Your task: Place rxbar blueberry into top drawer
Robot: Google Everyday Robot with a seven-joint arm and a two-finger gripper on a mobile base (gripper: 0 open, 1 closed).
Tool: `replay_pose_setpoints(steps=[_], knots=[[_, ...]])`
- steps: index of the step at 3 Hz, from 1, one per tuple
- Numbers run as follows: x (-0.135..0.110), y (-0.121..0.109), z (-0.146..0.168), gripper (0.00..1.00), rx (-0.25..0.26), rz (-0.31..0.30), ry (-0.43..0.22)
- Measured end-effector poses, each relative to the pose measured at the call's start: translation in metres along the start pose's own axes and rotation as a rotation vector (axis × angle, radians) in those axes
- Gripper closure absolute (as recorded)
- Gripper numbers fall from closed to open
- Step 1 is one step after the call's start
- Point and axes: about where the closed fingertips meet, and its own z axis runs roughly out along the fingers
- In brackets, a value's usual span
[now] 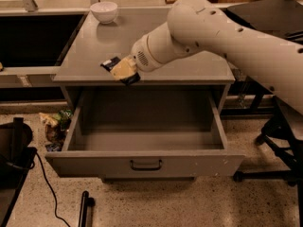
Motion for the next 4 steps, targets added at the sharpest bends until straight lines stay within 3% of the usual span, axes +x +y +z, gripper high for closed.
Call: replay_pose_setpoints(steps=[1, 2, 3, 4], knots=[[0.033, 0.047, 0.018, 1.00, -0.100, -0.017, 0.074], [0.033, 0.047, 0.018, 1.00, -0.100, -0.017, 0.074], [0.058, 0.057, 0.042, 1.00, -0.126, -0.041, 0.157], [0.107, 0.061, 0.070, 1.00, -0.154, -0.002, 0.221]])
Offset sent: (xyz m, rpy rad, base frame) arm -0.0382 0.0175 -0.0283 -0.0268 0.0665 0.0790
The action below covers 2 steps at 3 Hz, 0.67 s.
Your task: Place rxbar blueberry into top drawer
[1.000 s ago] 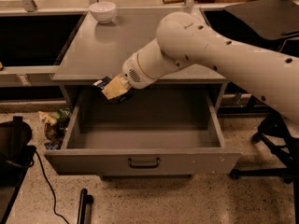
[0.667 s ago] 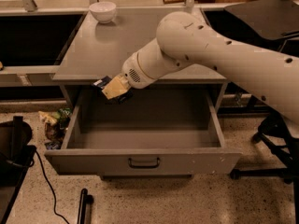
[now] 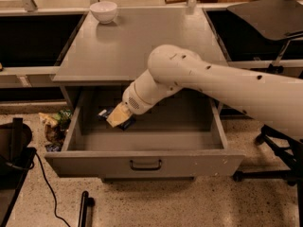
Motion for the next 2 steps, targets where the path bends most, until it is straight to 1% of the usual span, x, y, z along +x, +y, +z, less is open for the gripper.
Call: replay_pose_setpoints(steps=[1, 2], knots=[[0.040, -0.011, 0.033, 1.00, -0.008, 0.050, 0.066], [0.065, -0.034, 0.051, 1.00, 0.028, 0.082, 0.120]])
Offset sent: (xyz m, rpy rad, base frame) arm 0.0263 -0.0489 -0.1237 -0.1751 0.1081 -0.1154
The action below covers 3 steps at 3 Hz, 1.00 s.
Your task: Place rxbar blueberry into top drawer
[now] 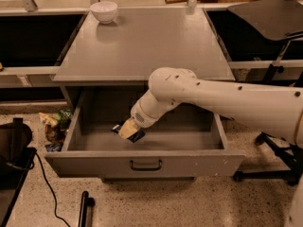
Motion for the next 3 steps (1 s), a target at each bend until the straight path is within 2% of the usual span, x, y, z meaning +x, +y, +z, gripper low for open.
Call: replay_pose_setpoints(steps=[1, 3], knots=[[0.009, -0.024, 0.005, 0.81, 0.060, 0.024, 0.017], [0.011, -0.036, 0.003, 0.34, 0.120, 0.023, 0.029]])
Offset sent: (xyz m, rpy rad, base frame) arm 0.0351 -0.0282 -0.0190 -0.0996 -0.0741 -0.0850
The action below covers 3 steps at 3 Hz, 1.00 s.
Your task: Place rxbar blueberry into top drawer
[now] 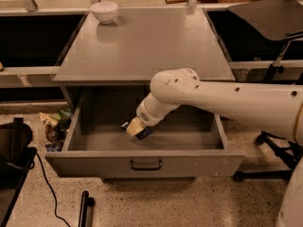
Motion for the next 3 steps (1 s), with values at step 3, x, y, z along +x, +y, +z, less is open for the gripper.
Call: replay_pose_setpoints(steps=[3], knots=[[0.007, -0.011, -0.029, 0.00, 0.009, 0.028, -0.116]])
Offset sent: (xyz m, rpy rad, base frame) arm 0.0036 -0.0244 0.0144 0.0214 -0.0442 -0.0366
